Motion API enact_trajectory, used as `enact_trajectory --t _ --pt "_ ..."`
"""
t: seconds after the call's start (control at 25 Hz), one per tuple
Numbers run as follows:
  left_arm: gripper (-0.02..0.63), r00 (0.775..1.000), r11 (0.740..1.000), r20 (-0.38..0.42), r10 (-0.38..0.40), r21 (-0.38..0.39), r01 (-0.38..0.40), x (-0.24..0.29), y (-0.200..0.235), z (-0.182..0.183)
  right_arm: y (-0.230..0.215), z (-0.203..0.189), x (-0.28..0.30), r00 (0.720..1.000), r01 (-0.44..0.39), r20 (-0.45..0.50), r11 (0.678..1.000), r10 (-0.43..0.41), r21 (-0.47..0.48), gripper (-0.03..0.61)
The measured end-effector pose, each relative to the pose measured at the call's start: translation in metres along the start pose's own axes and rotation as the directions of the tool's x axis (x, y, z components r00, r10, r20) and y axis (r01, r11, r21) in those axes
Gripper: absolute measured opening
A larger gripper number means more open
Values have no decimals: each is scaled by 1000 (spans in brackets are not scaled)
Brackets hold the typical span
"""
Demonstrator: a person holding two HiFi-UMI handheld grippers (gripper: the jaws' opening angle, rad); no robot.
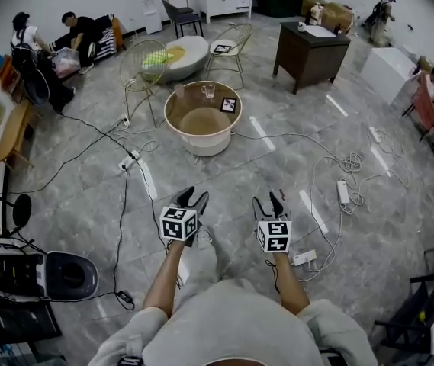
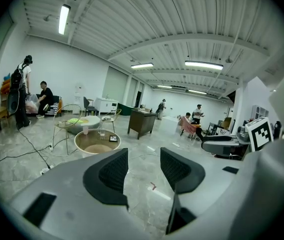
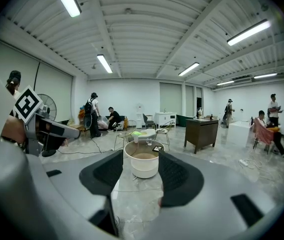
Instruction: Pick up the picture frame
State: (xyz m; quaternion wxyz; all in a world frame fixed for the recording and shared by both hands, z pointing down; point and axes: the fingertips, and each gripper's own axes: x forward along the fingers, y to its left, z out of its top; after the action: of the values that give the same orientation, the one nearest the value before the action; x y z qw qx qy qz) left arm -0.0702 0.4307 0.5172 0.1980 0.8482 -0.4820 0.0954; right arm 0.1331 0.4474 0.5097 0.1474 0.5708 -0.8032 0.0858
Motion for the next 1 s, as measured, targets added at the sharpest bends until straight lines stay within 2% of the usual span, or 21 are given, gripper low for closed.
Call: enact_trajectory --t 0.56,1.0 --pt "196 1000 1000 15 -3 -23 3 86 71 37 -23 24 105 1000 10 -15 1000 -10 -24 219" --pt "196 999 999 3 -35 -32 35 164 151 101 -41 78 212 998 52 -28 998 -52 -25 219"
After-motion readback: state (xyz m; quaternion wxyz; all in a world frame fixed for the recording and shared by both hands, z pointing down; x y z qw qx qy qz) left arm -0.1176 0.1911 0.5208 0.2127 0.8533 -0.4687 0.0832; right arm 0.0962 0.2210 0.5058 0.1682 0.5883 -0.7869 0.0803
